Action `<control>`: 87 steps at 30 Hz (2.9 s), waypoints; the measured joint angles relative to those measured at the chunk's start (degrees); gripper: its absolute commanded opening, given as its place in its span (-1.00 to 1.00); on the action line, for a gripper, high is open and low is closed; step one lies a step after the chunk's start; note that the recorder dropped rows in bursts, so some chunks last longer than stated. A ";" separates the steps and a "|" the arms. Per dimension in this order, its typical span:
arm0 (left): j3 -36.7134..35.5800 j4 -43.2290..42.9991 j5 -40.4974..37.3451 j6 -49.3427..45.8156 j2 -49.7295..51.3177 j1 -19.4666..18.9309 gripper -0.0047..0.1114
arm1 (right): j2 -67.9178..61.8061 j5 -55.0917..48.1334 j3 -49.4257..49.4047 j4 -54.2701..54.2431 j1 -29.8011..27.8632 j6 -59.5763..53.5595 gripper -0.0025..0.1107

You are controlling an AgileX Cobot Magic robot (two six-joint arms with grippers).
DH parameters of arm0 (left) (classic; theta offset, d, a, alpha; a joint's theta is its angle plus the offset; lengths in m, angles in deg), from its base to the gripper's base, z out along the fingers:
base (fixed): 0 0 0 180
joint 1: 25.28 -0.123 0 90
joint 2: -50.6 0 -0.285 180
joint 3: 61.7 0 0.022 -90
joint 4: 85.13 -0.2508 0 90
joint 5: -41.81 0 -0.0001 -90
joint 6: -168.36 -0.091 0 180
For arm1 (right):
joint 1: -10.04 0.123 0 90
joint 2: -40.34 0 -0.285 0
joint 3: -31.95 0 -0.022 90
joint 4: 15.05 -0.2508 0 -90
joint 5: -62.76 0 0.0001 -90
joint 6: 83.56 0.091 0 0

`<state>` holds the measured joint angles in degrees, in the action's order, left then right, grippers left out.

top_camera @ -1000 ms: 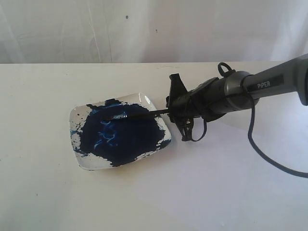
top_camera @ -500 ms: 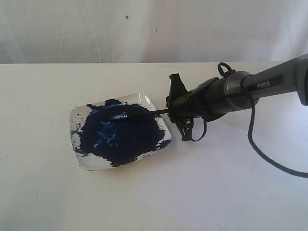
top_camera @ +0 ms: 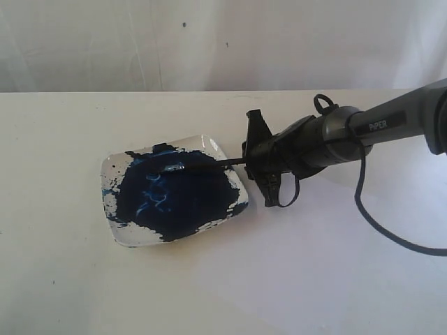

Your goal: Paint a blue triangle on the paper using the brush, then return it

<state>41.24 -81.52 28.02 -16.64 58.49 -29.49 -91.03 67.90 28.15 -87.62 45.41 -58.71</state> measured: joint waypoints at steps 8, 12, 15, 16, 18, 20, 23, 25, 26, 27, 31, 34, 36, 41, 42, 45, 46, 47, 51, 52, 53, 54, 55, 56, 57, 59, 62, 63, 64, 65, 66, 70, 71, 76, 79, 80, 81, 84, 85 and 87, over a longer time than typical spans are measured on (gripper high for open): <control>0.00 0.00 0.00 0.00 0.00 0.00 -0.92 | -0.13 0.00 0.00 0.00 0.00 0.00 -0.55; 0.00 0.00 0.00 0.00 0.00 0.00 -0.92 | -0.13 0.00 0.00 0.00 0.00 0.00 -0.58; 0.00 0.00 0.00 0.00 0.00 0.00 -0.92 | -0.13 0.00 0.00 0.00 0.00 0.00 -0.70; 0.00 0.00 0.00 0.00 0.00 0.00 -0.92 | -0.13 0.14 0.00 0.00 0.00 0.05 -0.75; 0.00 0.00 0.00 0.00 0.00 0.00 -0.92 | -0.13 0.11 0.00 -0.22 0.00 0.05 -0.81; 0.00 0.00 0.00 0.00 0.00 0.00 -0.92 | -0.13 0.11 0.00 -0.22 0.00 0.05 -0.85; 0.00 0.00 0.00 0.00 0.00 0.00 -0.92 | -0.13 0.11 0.00 -0.22 0.00 0.05 -0.86; 0.00 0.00 0.00 0.00 0.00 0.00 -0.92 | -0.13 0.11 0.00 -0.22 0.00 0.05 -0.86; 0.00 0.00 0.00 0.00 0.00 0.00 -0.92 | -0.13 0.11 0.11 -0.22 0.00 0.05 -0.86; 0.00 0.00 0.00 0.00 0.00 0.00 -0.92 | -0.13 0.11 0.21 -0.22 0.00 0.05 -0.86; 0.00 0.00 0.00 0.00 0.00 0.00 -0.92 | 1.77 0.00 0.95 -0.10 0.00 -2.65 -0.86; 0.00 0.00 0.00 0.00 0.00 0.00 -0.92 | 5.68 -1.79 3.18 0.77 0.00 -14.79 -0.86; 0.00 0.00 0.00 0.00 0.00 0.00 -0.92 | 7.99 -4.16 4.95 0.77 0.00 -22.84 -0.86; 0.00 0.00 0.00 0.00 0.00 0.00 -0.92 | 10.84 -13.82 12.02 2.59 0.00 -51.65 -0.86; 0.00 0.00 0.00 0.00 0.00 0.00 -0.92 | 10.84 -16.20 13.02 2.72 0.04 -57.25 -0.86; 0.00 0.00 0.00 0.00 0.00 0.00 -0.92 | 10.84 -22.57 15.02 2.80 1.58 -70.95 -0.86; 0.00 0.00 0.00 0.00 0.00 0.00 -0.92 | 10.84 -23.13 15.50 2.80 2.37 -73.70 -0.86; 0.00 0.00 0.00 0.00 0.00 0.00 -0.92 | 10.84 -23.17 15.60 2.80 3.08 -74.92 -0.86; 0.00 0.00 0.00 0.00 0.00 0.00 -0.92 | 10.84 -22.89 15.60 2.64 5.63 -85.86 -0.86; 0.00 0.00 0.00 0.00 0.00 0.00 -0.92 | 10.84 -22.28 15.60 0.95 6.94 -92.28 -0.86; 0.00 0.00 0.00 0.00 0.00 0.00 -0.92 | 10.84 -21.74 15.60 -0.37 7.55 -95.60 -0.86; 0.00 0.00 0.00 0.00 0.00 0.00 -0.92 | 10.84 -20.76 15.60 -3.39 8.56 -101.36 -0.86; 0.00 0.00 0.00 0.00 0.00 0.00 -0.92 | 10.84 -20.37 15.60 -5.22 8.90 -104.21 -0.86; 0.00 0.00 0.00 0.00 0.00 0.00 -0.92 | 10.84 -19.81 15.60 -8.17 9.23 -108.55 -0.86; 0.00 0.00 0.00 0.00 0.00 0.00 -0.92 | 10.84 -19.55 15.60 -9.44 9.23 -110.35 -0.86; 0.00 0.00 0.00 0.00 0.00 0.00 -0.92 | 10.84 -18.89 15.60 -11.49 9.23 -113.37 -0.86; 0.00 0.00 0.00 0.00 0.00 0.00 -0.92 | 9.21 -18.04 15.73 -12.44 9.23 -114.25 -0.86; 0.00 0.00 0.00 0.00 0.00 0.00 -0.92 | 8.21 -18.04 15.73 -12.44 9.23 -114.37 -0.86; 0.00 0.00 0.00 0.00 0.00 0.00 -0.92 | 7.78 -17.92 15.73 -12.44 9.23 -114.37 -0.86; 0.00 0.00 0.00 0.00 0.00 0.00 -0.92 | 7.23 -17.68 15.73 -12.57 9.23 -114.37 -0.86; 0.00 0.00 0.00 0.00 0.00 0.00 -0.92 | 7.12 -17.46 15.83 -12.57 9.23 -114.37 -0.86; 0.00 0.00 0.00 0.00 0.00 0.00 -0.92 | 6.98 -16.42 15.83 -12.80 9.23 -114.37 -0.86; 0.00 0.00 0.00 0.00 0.00 0.00 -0.92 | 6.98 -16.42 15.83 -12.80 9.23 -114.37 -0.86; 0.00 0.00 0.00 0.00 0.00 0.00 -0.92 | 8.03 -16.31 15.83 -12.80 9.23 -114.37 -0.86; 0.00 0.00 0.00 0.00 0.00 0.00 -0.92 | 9.11 -17.05 15.95 -12.80 9.23 -114.37 -0.86; 0.00 0.00 0.00 0.00 0.00 0.00 -0.92 | 9.38 -17.53 15.95 -12.80 9.23 -114.37 -0.86; 0.00 0.00 0.00 0.00 0.00 0.00 -0.92 | 9.36 -17.97 15.95 -12.80 9.23 -114.37 -0.86; 0.00 0.00 0.00 0.00 0.00 0.00 -0.92 | 9.10 -19.11 15.95 -12.80 9.23 -114.37 -0.86; 0.00 0.00 0.00 0.00 0.00 0.00 -0.92 | 8.83 -19.33 15.95 -12.80 9.23 -114.37 -0.86; 0.00 0.00 0.00 0.00 0.00 0.00 -0.92 | 8.17 -19.75 15.95 -12.80 9.23 -114.24 -0.86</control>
<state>41.24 -81.52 28.02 -16.64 58.49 -29.49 -82.85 48.15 44.10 -100.41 54.65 -172.95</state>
